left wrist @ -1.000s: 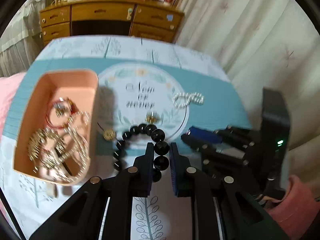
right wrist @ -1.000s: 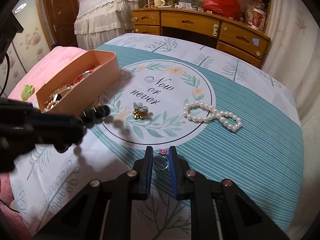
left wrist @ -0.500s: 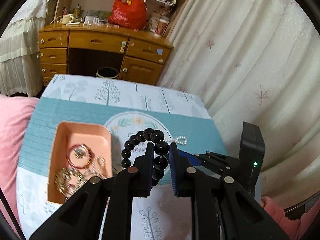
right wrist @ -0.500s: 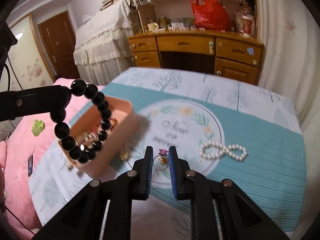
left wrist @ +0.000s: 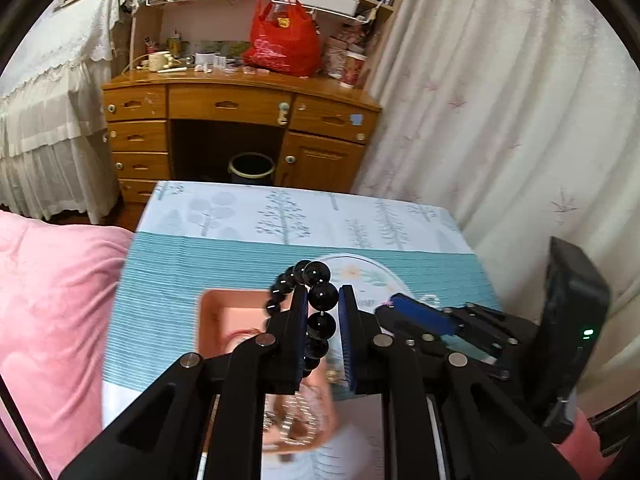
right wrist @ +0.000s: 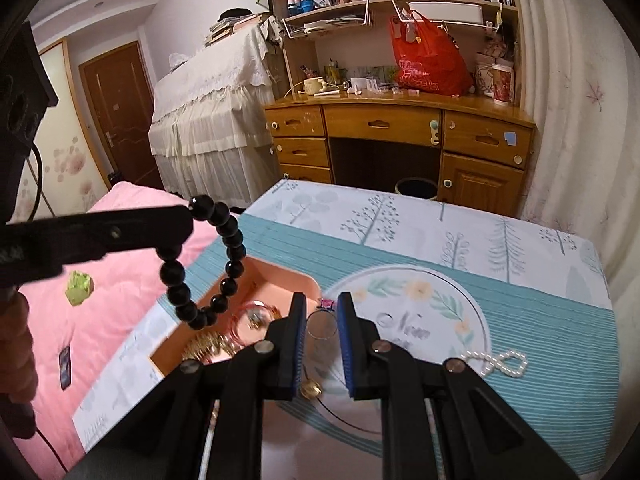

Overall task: Organize jewelry
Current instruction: 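Carry the bead bracelet and ring over the peach tray and open both tools, then reach the left tool to the gold flower brooch while the right tool reaches the pearl loop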

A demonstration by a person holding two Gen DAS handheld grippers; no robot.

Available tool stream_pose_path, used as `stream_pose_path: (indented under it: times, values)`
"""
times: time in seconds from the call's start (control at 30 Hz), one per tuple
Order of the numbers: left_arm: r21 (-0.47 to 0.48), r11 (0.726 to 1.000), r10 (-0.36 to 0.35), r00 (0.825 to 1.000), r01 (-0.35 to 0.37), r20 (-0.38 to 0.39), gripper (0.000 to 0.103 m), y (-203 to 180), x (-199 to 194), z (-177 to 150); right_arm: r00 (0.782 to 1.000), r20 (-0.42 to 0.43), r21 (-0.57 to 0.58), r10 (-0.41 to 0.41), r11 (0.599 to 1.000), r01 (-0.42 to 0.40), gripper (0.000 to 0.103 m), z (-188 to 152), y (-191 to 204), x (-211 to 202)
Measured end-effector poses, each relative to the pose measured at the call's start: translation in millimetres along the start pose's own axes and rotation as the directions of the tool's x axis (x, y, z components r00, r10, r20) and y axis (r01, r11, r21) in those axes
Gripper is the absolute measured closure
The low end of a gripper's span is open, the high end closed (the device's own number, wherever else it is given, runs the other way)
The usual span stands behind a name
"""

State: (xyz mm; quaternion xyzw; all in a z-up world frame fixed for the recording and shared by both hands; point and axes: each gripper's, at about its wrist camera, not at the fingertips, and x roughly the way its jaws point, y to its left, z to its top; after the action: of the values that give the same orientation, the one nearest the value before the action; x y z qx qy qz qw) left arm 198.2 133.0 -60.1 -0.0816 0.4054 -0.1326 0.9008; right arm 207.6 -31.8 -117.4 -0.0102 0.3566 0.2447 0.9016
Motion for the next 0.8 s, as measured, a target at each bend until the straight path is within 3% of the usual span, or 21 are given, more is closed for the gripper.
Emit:
stream_pose_path:
  times: [0.33, 0.4, 0.43, 0.47, 0.5, 0.67, 0.8]
  values:
    - [-0.023, 0.999, 0.023, 0.999, -0.024, -0.05, 0.09, 42.5, 22.1, 3.2, 1.0, 0.02, 0.122, 0.011, 0.992, -0.014, 0.087, 12.4, 27.1, 23.1]
    - [-0.027, 0.999, 0.037, 0.997, -0.039, -0.067, 0.079, 45.9, 25.7, 3.0, 1.0, 0.006, 0.132, 0.018, 0.991, -0.019, 0.087, 12.1, 31.6, 28.5]
    - [-0.03, 0.998, 0.043, 0.996, -0.046, -0.081, 0.062, 47.1, 28.0, 3.2, 0.999, -0.019, 0.141, 0.031, 0.99, -0.028, 0.086, 11.4, 32.4, 33.8]
    - [-0.031, 0.999, 0.041, 0.995, -0.044, -0.088, 0.054, 48.2, 28.9, 2.6, 0.999, -0.042, 0.149, 0.032, 0.989, -0.025, 0.08, 10.3, 33.2, 37.8]
    - [-0.029, 0.999, 0.031, 0.996, -0.034, -0.084, 0.054, 49.5, 28.3, 1.9, 0.997, -0.068, 0.155, 0.027, 0.988, -0.016, 0.071, 8.7, 33.5, 41.6]
    - [-0.005, 0.999, 0.043, 0.995, -0.044, -0.087, 0.041, 48.9, 26.6, 1.0, 0.997, -0.08, 0.149, -0.018, 0.988, 0.03, 0.064, 2.6, 32.7, 38.1]
    - [-0.014, 0.999, 0.05, 0.992, -0.052, -0.114, 0.039, 46.8, 29.5, -0.5, 0.994, -0.09, 0.165, -0.057, 0.984, 0.071, 0.047, -2.1, 22.6, 32.1]
